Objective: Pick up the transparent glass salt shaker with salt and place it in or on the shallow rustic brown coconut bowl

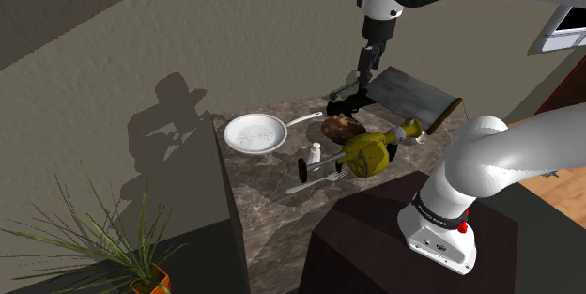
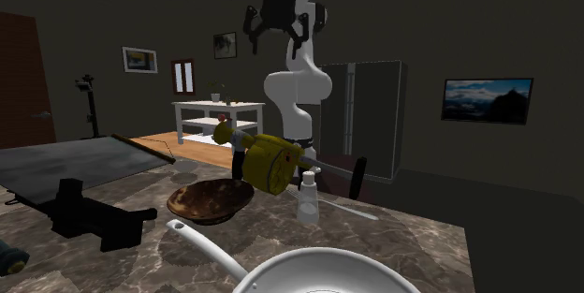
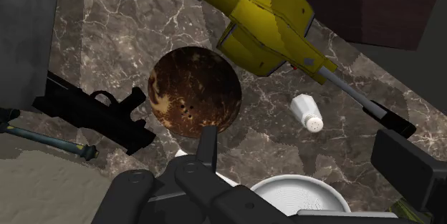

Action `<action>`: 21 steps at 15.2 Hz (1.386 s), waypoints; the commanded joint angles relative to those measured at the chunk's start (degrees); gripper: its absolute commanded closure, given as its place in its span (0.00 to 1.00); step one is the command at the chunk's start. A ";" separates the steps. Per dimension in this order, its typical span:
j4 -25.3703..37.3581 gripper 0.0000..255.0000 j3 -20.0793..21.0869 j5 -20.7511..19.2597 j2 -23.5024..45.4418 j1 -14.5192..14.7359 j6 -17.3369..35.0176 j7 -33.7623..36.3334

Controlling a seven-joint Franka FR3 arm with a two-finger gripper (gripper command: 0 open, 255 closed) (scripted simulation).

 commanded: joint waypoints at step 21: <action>-11.03 0.00 0.98 13.44 30.35 4.36 36.24 7.02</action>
